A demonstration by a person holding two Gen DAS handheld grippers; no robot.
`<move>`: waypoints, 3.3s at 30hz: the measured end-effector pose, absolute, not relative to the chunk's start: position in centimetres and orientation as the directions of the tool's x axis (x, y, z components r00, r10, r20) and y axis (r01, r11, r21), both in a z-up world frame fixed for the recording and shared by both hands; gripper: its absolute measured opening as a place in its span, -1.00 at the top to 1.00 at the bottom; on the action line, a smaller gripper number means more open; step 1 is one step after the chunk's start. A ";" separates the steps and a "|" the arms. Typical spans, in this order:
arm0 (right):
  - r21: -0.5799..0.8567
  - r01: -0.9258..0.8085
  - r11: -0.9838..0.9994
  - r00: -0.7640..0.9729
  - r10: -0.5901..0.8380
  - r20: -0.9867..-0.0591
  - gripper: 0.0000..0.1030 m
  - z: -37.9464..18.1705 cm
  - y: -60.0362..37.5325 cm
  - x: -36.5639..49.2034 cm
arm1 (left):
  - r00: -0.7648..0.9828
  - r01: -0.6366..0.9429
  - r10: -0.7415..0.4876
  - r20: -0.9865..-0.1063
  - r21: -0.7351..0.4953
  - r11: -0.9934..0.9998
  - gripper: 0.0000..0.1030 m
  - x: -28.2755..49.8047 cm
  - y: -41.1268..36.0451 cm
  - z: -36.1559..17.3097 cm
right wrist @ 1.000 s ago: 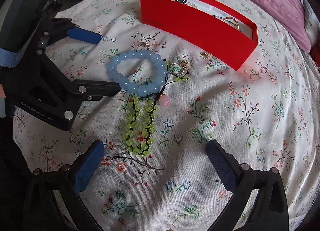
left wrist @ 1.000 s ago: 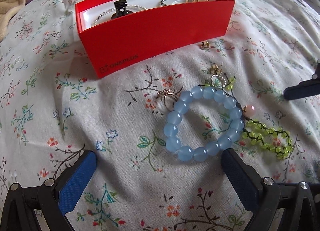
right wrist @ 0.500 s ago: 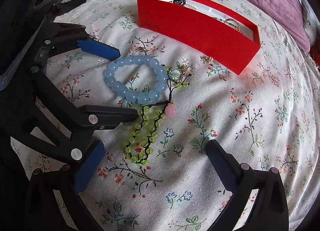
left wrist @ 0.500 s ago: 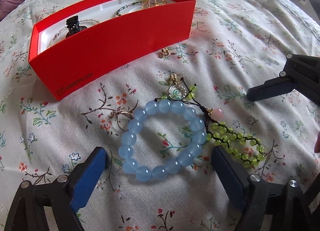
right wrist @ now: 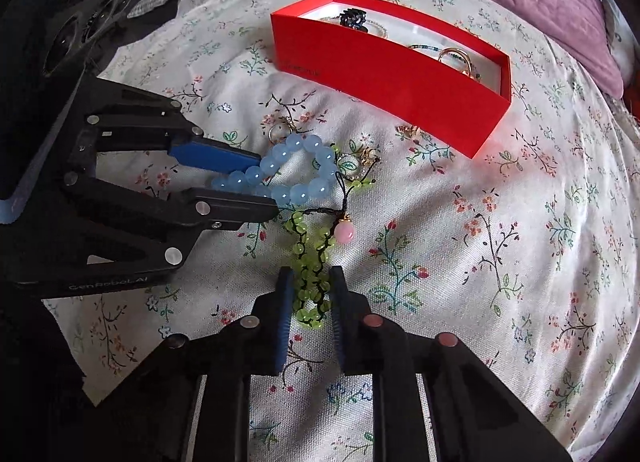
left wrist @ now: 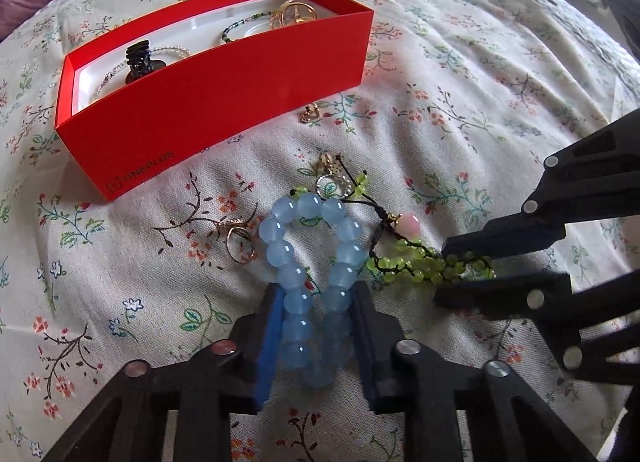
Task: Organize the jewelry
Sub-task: 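Grasp the light-blue bead bracelet with the left tool while the right tool grasps the lime-green strand, then carry both held bracelets over the red box with both tools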
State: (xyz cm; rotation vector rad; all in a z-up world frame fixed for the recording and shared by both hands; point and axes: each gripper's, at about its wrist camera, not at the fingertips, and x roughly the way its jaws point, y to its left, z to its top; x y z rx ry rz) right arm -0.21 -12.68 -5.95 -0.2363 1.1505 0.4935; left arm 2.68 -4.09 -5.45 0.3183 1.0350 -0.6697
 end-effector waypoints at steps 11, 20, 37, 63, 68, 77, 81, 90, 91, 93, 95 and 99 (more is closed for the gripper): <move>0.127 -0.364 0.923 0.259 0.231 -0.938 0.78 -4.9 -15.2 0.1 | 0.311 0.589 -0.320 -0.895 -0.083 0.804 0.56 2.3 -3.8 -4.5; 0.198 -0.285 0.938 0.310 0.286 -0.907 0.79 -1.8 -17.6 0.6 | 0.284 0.527 -0.344 -0.895 -0.154 0.836 1.00 2.8 -2.5 -2.7; 0.247 -0.231 0.941 0.362 0.319 -0.876 0.79 1.1 -19.0 1.2 | 0.293 0.580 -0.259 -0.920 -0.045 0.814 -0.32 3.2 -5.6 -6.0; 0.301 -0.203 0.932 0.439 0.361 -0.823 0.79 4.3 -20.0 2.4 | 0.278 0.379 -0.406 -0.871 -0.289 0.879 0.84 4.6 -3.0 -2.0; 0.315 -0.201 0.928 0.447 0.373 -0.813 0.79 4.8 -19.7 2.8 | 0.309 0.370 -0.433 -0.847 -0.312 0.875 0.84 4.9 -2.1 -0.4; 0.327 -0.205 0.923 0.470 0.386 -0.794 0.79 5.6 -19.3 3.5 | 0.386 0.357 -0.443 -0.809 -0.311 0.881 0.84 5.9 -1.9 2.4; 0.342 -0.204 0.917 0.493 0.398 -0.774 0.79 6.4 -19.2 4.2 | 0.423 0.358 -0.461 -0.780 -0.324 0.876 0.84 6.7 -1.9 4.1; 0.377 -0.190 0.907 0.536 0.418 -0.734 0.79 7.6 -19.0 6.7 | 0.515 0.348 -0.499 -0.697 -0.363 0.865 0.84 9.0 -2.3 7.2; 0.382 -0.187 0.905 0.539 0.419 -0.731 0.79 7.6 -19.0 7.0 | 0.522 0.348 -0.506 -0.687 -0.370 0.861 0.84 9.4 -2.3 7.4; 0.392 -0.179 0.903 0.547 0.422 -0.723 0.79 7.6 -19.0 7.7 | 0.532 0.347 -0.517 -0.670 -0.385 0.855 0.84 10.1 -2.5 7.6; 0.405 -0.168 0.899 0.552 0.426 -0.717 0.79 7.3 -19.1 8.5 | 0.543 0.340 -0.522 -0.658 -0.396 0.853 0.84 10.9 -2.5 7.5; 0.428 -0.152 0.891 0.554 0.435 -0.710 0.78 6.5 -19.1 9.9 | 0.551 0.309 -0.515 -0.657 -0.413 0.857 0.84 12.7 -2.3 6.1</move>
